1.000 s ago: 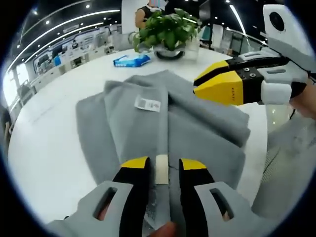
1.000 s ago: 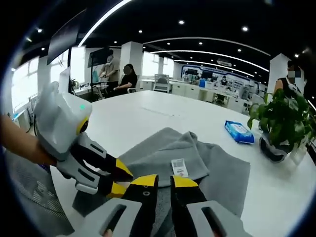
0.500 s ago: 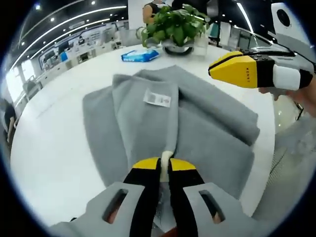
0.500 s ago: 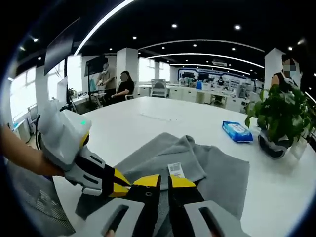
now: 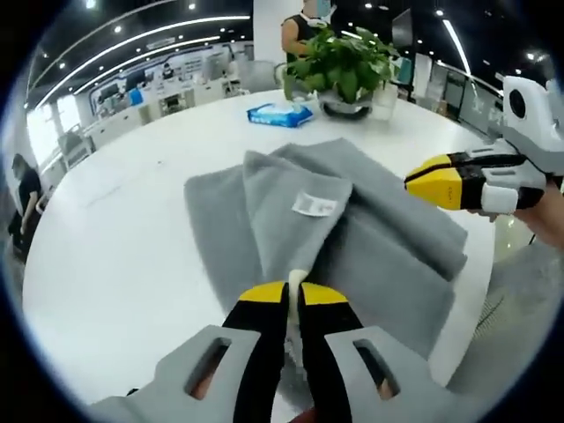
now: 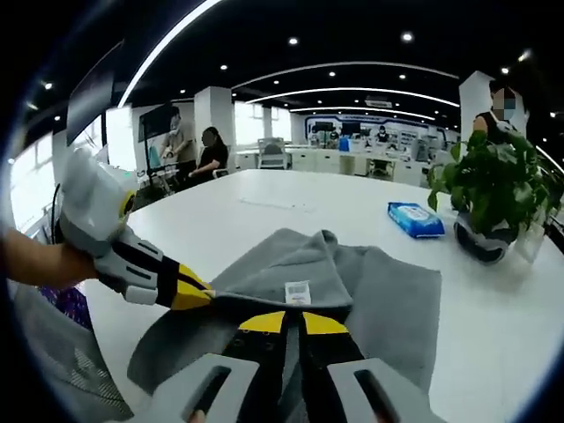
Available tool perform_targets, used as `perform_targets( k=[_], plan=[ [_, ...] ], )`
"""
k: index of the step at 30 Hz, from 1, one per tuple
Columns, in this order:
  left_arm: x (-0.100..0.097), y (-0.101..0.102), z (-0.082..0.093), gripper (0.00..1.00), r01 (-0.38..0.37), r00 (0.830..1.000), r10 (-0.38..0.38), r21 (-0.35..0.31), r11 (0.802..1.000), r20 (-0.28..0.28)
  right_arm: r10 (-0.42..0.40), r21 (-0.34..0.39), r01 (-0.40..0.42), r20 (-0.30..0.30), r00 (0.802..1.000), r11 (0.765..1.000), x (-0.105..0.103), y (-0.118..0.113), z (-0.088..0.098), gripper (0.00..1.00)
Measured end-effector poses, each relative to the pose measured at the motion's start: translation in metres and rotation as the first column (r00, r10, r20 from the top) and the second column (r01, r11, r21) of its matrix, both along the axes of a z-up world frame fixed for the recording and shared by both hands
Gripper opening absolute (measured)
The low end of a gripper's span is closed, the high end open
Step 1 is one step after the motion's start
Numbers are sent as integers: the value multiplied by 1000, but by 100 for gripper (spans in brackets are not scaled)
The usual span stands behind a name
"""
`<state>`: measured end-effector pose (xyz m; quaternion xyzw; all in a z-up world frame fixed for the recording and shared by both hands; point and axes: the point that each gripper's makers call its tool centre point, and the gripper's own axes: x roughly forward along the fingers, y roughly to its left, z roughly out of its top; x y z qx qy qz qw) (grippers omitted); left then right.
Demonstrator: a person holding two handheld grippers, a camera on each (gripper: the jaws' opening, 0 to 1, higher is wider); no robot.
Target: Open the folded towel by lifting each exposed corner and separating the folded layers until the towel lies flat within the target outline without major curled edges
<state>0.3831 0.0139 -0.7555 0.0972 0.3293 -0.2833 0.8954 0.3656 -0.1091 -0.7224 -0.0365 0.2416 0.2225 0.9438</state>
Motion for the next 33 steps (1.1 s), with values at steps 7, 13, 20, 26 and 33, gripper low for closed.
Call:
perform_targets(
  k=[7,13,20,26,33],
  plan=[
    [8,20,12,4,-25,999,24,6,1000,25,-11,-23,11,-7,1000,1000,-1,-6,-6,2],
    [13,37,19,4,-42,998,41,17,999,47,-26,-36,26,-4,1000,999,0,-12,-7,2],
    [16,53,25,4,-42,998,41,27,999,58,10,-109,-6,32,999,994,-1,-12,-7,3],
    [13,66,24,4,-24,998,22,23,999,62,53,-156,-45,50,997,987,-6,-8,-8,3],
    [12,78,27,4,-15,998,15,-8,1000,58,76,-197,-57,92,993,979,-16,-9,3,3]
  ],
)
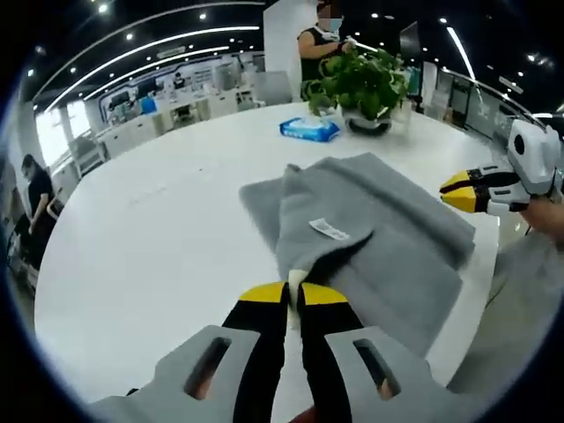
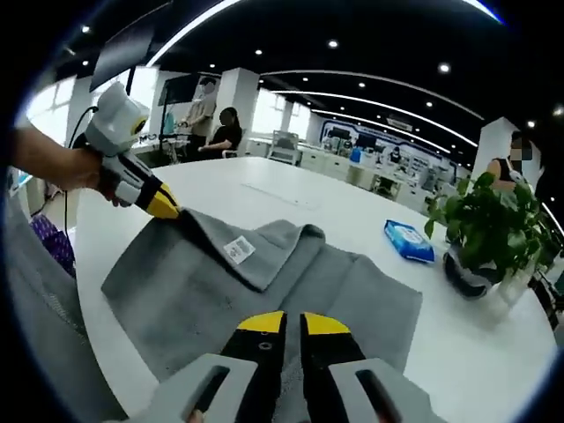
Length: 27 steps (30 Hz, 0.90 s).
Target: Open the folded towel by lifting each exposed corner and separating the folded layers until the towel lies flat within the target outline without major curled edges
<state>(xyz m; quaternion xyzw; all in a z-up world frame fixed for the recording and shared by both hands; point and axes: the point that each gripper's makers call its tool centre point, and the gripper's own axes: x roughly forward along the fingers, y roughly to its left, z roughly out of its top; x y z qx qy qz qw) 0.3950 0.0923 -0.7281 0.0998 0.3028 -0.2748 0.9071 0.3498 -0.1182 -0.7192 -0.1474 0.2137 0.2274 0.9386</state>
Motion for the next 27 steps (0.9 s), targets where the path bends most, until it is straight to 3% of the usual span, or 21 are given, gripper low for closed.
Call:
perform_targets(
  k=[5,9,20,24,27],
  plan=[
    [3,12,0,4,6,1000,-6,-1,1000,4,2,-28,-2,6,1000,1000,-7,0,-2,3],
    [6,24,4,4,-5,1000,6,-9,1000,19,-28,-2,28,1,1000,1000,-8,-1,1,3],
    [6,69,8,4,-63,998,65,-93,994,14,-105,8,105,23,994,994,-20,-4,9,2],
    [7,86,4,4,-77,997,79,-86,993,13,-134,55,133,28,991,990,-24,-4,16,2],
    [6,98,3,4,-84,996,85,-73,994,19,-143,50,142,20,989,989,-26,-4,14,2]
  ],
)
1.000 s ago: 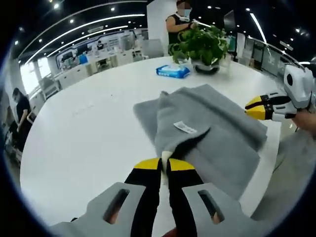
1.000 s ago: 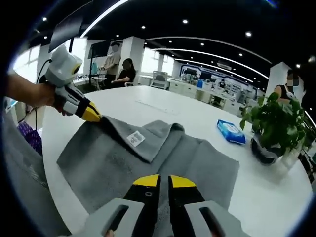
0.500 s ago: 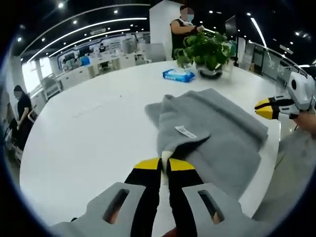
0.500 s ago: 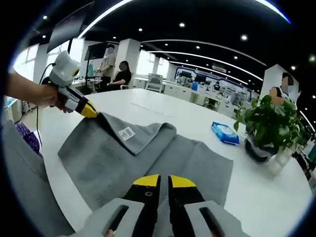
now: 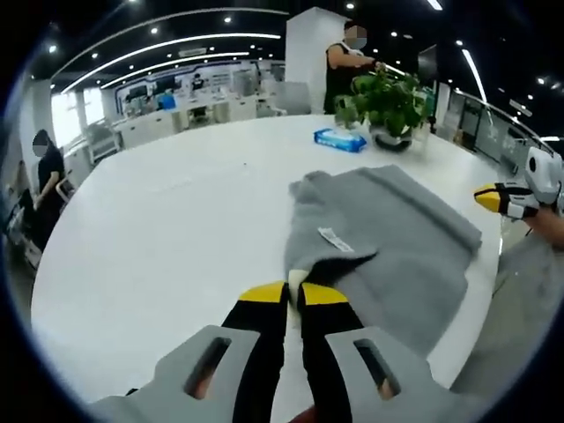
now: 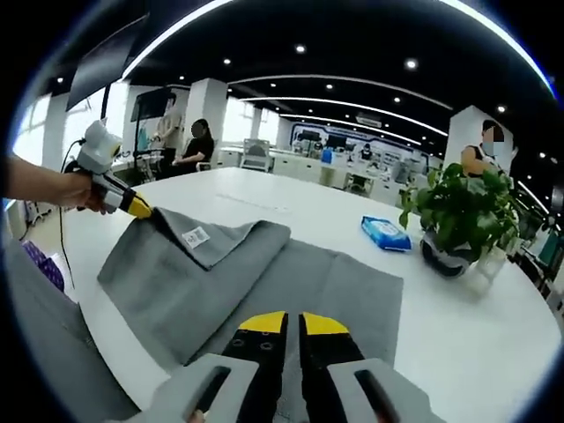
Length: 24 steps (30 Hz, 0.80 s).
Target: Open the folded towel by lifting each exposed corner and separating the folded layers until the towel lies flat within the target outline without major curled edges
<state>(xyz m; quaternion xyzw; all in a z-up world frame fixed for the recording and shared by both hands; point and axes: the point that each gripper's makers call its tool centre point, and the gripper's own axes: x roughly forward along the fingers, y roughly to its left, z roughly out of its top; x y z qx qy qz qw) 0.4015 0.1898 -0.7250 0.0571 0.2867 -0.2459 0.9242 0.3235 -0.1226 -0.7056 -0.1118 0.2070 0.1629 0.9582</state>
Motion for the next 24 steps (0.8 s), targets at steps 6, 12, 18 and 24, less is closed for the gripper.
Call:
perform_targets(
  k=[6,12,18,24],
  plan=[
    [3,24,-1,4,-30,1000,30,10,999,0,-23,-31,21,-45,999,999,-1,-6,-13,2],
    [7,40,0,4,-49,999,49,23,999,13,-1,-117,-13,-114,993,993,-3,-4,-34,1],
    [11,56,0,4,-56,998,55,45,997,24,17,-170,-47,-175,984,984,-8,-3,-50,1],
    [15,78,2,4,-77,997,75,64,995,30,-1,-178,-45,-249,968,983,-13,-9,-66,1]
  ],
)
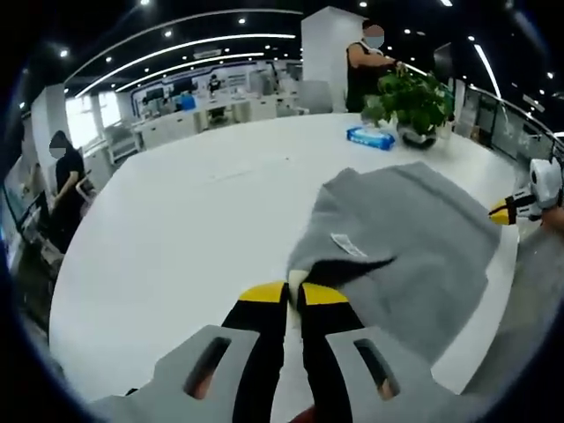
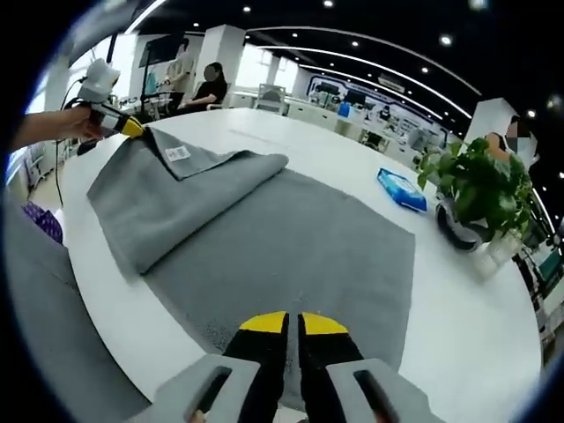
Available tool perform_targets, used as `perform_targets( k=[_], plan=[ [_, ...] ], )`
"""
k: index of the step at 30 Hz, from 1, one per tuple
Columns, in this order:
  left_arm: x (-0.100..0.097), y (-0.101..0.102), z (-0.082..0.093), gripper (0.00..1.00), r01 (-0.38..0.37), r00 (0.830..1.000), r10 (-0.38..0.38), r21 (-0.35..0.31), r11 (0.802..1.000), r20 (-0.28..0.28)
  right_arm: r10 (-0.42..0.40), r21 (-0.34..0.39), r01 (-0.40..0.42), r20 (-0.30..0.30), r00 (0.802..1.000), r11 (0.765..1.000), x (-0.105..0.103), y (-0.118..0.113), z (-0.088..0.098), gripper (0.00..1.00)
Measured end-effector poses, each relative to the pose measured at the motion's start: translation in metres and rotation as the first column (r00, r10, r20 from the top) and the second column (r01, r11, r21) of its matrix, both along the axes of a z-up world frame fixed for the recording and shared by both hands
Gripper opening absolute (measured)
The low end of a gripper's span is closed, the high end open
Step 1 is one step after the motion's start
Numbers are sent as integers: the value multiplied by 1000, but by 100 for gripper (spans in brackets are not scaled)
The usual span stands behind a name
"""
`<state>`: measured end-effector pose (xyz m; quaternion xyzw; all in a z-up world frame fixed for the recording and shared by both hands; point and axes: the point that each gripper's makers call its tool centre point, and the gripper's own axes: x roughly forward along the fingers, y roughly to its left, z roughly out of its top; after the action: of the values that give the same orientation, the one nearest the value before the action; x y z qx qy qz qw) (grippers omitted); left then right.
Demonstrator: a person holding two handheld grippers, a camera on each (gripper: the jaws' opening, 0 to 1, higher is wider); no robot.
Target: Open the folded towel by lifting each exposed corner and separating the folded layers until the towel lies flat within the target outline without major curled edges
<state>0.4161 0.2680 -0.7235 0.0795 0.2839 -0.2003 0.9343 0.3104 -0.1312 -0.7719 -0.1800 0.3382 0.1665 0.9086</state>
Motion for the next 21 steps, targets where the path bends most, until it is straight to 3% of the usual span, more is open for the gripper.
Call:
perform_targets(
  k=[6,8,13,21],
  plan=[
    [6,24,-1,4,-33,999,33,29,999,0,-43,-10,43,-37,998,999,-2,-11,-7,0],
    [6,31,-1,4,-44,999,44,37,998,3,-71,-23,69,-80,994,997,-6,-18,-15,0],
    [0,41,0,4,-70,998,70,68,995,3,-84,-22,82,-120,989,996,-9,-20,-25,0],
    [-9,53,-4,4,-127,992,128,66,990,-3,-108,-39,103,-186,977,994,-15,-28,-40,0]
  ],
)
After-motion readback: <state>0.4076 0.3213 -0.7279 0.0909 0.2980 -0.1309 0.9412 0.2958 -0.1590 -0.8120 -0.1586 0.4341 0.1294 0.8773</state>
